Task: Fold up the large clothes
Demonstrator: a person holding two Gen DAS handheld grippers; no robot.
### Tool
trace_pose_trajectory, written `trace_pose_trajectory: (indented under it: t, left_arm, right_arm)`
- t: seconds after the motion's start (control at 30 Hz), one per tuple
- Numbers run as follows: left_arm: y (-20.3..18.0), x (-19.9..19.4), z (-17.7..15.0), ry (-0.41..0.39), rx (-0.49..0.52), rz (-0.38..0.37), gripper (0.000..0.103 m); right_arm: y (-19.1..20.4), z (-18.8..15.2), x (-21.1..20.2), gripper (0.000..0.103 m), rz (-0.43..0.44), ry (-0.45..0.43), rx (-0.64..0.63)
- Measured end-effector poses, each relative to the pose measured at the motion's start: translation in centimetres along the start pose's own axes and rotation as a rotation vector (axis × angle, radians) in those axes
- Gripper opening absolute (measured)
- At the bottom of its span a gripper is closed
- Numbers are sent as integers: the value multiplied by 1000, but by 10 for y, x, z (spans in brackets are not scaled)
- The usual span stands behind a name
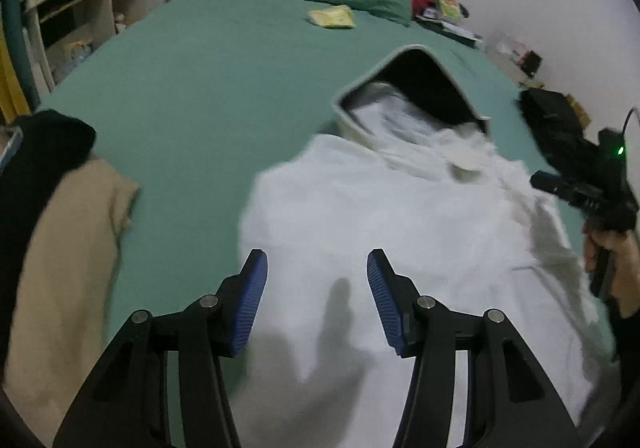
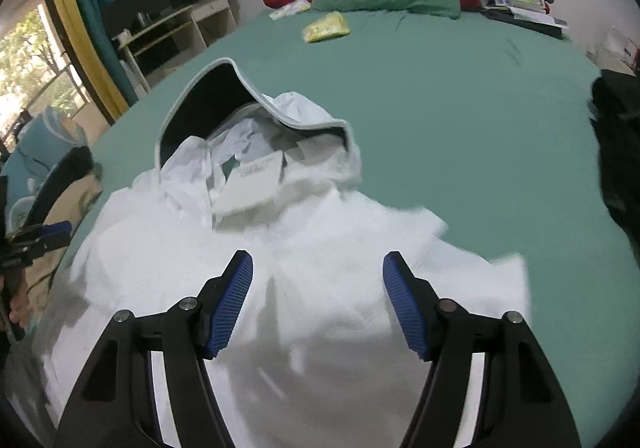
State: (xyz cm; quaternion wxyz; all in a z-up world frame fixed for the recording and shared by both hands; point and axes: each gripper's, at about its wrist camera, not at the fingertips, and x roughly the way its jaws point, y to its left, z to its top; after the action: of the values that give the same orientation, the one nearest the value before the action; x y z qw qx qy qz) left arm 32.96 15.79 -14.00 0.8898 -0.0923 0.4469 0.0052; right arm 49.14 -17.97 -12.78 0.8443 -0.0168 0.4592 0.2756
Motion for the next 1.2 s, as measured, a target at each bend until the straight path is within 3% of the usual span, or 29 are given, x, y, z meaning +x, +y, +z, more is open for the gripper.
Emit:
trace_pose_trajectory:
  t: [0.03,0.1,0.17,0.2,0.23,0.27,0.33,0.43,0.53,0.73,0.8,0.83,0.87,0.9,0.93,0.97,1.1,1.13,1.17,1.2]
  left_arm:
    - [6,3,3,-2,7,17,55]
    - [17,16,9,-2,5,26,55]
    - [20,38,13,57,5,0,55]
    - [22,50,14,87,-6,-20,55]
    - [24,57,14,103,-13,-34,49]
    - [24,62,12,104,-3,-38,21]
    - [28,64,7,66,9,5,4]
    - [39,61,7,76,-65,-15,3]
    - [47,62,10,62,-83,32,3]
    - [42,59,7,78,-57,26,3]
    - [40,52,10,94,-74,-22,4]
    - [37,47,11,88,-64,-36,7]
    - [35,43,12,76,-49,-43,13]
    - [31,37,13,57,-28,-40,17]
    - [29,35,13,45,-16,-38,25]
    - [28,33,12,35,-7,-44,32]
    - [29,48,7,112,-18,-46,34]
    - [32,54,4,147,-23,-32,34]
    - [33,59,3,156,-32,-32,34]
    - [33,58,3,135,-25,-30,34]
  right_arm:
    - [4,5,11,67,-13,24,2]
    - [12,11,41,57,-50,111,3]
    - [17,11,58,23,-137,137,-45]
    - [19,12,55,15,-149,120,-56]
    - [19,14,51,7,-162,116,-57]
    - [19,15,42,7,-173,93,-57]
    - [16,14,14,7,-197,23,-46]
    - [7,2,-29,7,-203,-65,1]
    - [-10,-30,-60,7,-218,-133,106]
    - [-48,-110,-59,8,-212,-30,437]
    - [-47,-118,-61,10,-213,-31,436]
    - [-45,-113,-63,18,-222,-39,419]
    - [-43,-108,-65,38,-231,-51,406]
    - [-42,-101,-68,52,-236,-74,400]
    - [-42,-92,-71,74,-226,-105,395]
    - [-41,-83,-71,78,-210,-133,389]
    - [-36,-54,-54,77,-194,-119,303]
    - [-33,-50,-44,61,-204,-87,266]
    - [-30,-49,-32,22,-216,-34,233]
    - [-29,-52,-25,6,-234,8,215]
